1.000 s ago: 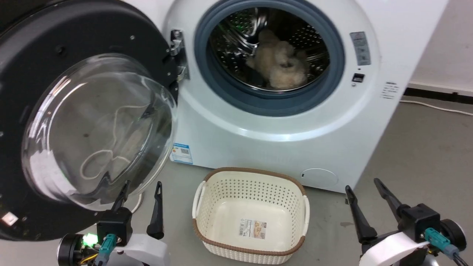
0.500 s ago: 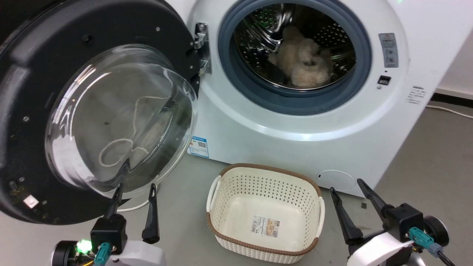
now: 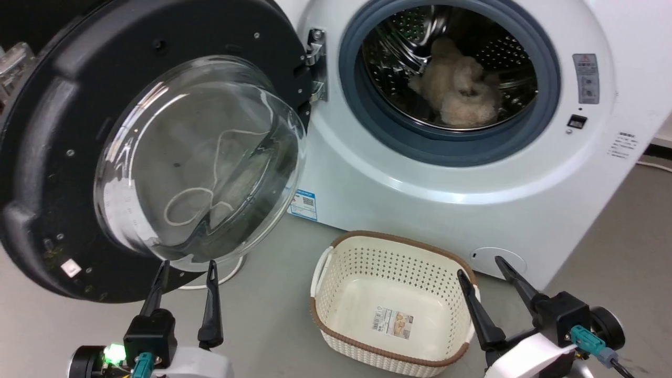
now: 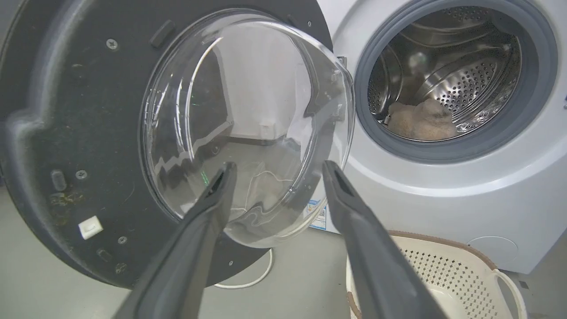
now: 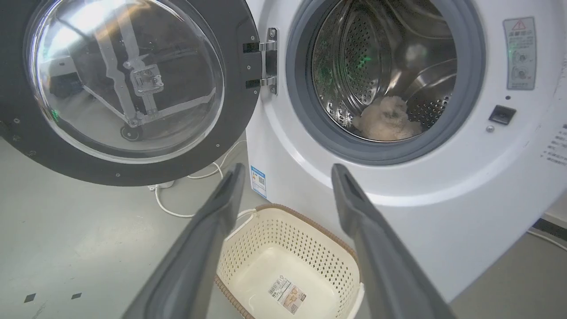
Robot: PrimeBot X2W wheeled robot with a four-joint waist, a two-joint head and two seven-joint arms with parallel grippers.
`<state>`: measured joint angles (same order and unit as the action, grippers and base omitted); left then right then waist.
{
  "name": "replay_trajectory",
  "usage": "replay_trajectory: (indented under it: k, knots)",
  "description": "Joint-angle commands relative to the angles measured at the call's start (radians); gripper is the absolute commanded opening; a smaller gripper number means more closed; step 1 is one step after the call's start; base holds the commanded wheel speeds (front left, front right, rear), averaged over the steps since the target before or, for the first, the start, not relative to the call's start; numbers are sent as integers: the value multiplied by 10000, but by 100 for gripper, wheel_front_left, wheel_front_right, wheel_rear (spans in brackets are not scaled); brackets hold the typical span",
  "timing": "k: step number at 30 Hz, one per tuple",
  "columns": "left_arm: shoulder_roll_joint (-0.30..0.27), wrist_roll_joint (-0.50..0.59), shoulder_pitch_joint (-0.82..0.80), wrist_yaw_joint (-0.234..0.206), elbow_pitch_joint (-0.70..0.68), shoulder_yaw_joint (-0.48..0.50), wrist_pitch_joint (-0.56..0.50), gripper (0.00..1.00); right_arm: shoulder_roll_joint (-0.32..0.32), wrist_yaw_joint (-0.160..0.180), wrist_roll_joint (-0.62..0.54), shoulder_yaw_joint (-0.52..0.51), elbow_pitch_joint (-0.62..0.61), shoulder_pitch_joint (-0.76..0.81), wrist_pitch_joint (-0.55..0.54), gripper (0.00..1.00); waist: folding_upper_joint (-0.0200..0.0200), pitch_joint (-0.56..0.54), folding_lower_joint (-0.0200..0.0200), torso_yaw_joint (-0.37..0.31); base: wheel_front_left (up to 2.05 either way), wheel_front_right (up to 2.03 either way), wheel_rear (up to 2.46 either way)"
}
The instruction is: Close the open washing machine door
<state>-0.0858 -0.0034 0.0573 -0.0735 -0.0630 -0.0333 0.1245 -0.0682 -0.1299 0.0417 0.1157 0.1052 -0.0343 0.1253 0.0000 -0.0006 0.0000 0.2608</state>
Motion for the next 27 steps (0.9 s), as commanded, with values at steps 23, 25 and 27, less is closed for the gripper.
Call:
replay_trajectory:
  k: [23, 25, 27]
  knots:
    - [-96, -24, 582, -613, -551, -108, 547, 100, -241, -5, 361, 760, 494, -395, 540, 100, 0, -102, 0, 907, -2, -2, -2]
    - [-103, -29, 623, -659, -596, -112, 588, 100, -254, -6, 377, 811, 534, -405, 581, 100, 0, -108, 0, 988, 0, 0, 0]
    - [-108, -43, 664, -697, -632, -120, 630, 100, -274, -6, 394, 854, 571, -410, 622, 100, 0, -108, 0, 1070, 0, 0, 0]
